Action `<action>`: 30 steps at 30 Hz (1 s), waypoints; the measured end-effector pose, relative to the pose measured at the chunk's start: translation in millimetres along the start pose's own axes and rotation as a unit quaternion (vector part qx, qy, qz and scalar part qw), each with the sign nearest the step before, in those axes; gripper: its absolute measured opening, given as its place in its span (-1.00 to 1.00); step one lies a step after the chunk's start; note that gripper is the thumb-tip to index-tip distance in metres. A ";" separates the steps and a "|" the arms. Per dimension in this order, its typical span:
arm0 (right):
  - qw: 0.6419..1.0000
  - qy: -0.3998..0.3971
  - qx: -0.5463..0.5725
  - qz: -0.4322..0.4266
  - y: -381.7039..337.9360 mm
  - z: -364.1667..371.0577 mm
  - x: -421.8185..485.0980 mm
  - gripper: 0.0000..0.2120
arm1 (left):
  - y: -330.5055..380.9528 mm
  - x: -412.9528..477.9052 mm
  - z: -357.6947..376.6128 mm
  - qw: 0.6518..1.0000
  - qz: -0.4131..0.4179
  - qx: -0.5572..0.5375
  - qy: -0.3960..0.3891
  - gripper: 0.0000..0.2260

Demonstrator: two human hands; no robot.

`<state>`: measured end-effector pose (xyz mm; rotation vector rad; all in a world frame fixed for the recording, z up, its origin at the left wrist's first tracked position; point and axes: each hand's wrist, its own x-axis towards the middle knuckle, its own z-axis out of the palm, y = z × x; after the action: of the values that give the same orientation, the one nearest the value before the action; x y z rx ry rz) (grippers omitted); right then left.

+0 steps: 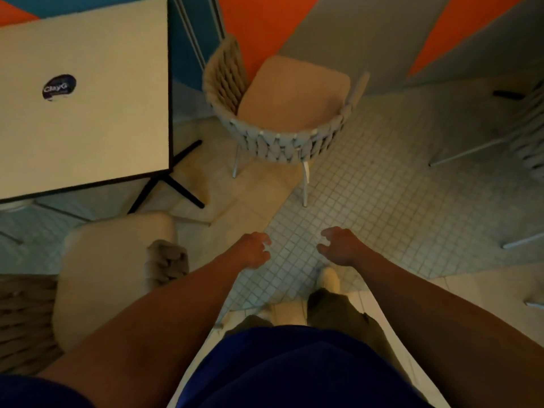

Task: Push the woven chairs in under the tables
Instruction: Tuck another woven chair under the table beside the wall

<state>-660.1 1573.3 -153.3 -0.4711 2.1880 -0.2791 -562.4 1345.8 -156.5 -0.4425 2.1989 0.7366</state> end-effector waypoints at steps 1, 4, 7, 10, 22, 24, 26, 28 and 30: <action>1.000 -0.004 -0.006 -0.003 5.7 -14.6 9.1 -0.40 | 8.8 7.7 -4.4 1.000 -0.003 -0.004 0.003 -0.61; 1.000 -0.009 0.000 -0.007 13.2 -56.4 34.0 -0.39 | 29.8 32.3 -21.2 1.000 -0.004 -0.017 0.019 -0.61; 1.000 -0.014 0.010 -0.016 6.1 -89.2 57.3 -0.38 | 42.8 47.4 -45.1 0.999 -0.015 -0.022 0.026 -0.61; 0.999 -0.023 0.030 -0.012 -6.5 -117.3 86.0 -0.35 | 45.7 68.3 -77.7 0.999 -0.019 -0.012 0.034 -0.59; 0.953 0.093 0.240 0.157 -67.2 -198.2 214.8 -0.23 | 22.4 216.4 -275.5 0.997 0.015 -0.017 0.079 -0.61; 0.895 0.120 0.357 0.240 -80.6 -204.6 233.2 -0.11 | 13.6 244.1 -314.8 0.992 0.020 -0.040 0.118 -0.71; 0.810 0.159 0.474 0.306 -92.3 -209.8 249.8 -0.09 | 10.2 272.1 -350.6 0.984 0.013 -0.078 0.160 -0.77; 0.744 0.197 0.544 0.334 -98.6 -213.1 257.9 -0.07 | 10.5 286.8 -376.1 0.972 0.003 -0.111 0.205 -0.77; 0.681 0.214 0.595 0.370 -100.1 -206.8 281.5 -0.06 | 9.1 314.7 -402.7 0.968 -0.010 -0.117 0.222 -0.75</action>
<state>-958.7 1369.8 -191.5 1.2874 1.8757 -1.2993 -995.5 1074.7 -171.9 -0.8137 2.5227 0.9645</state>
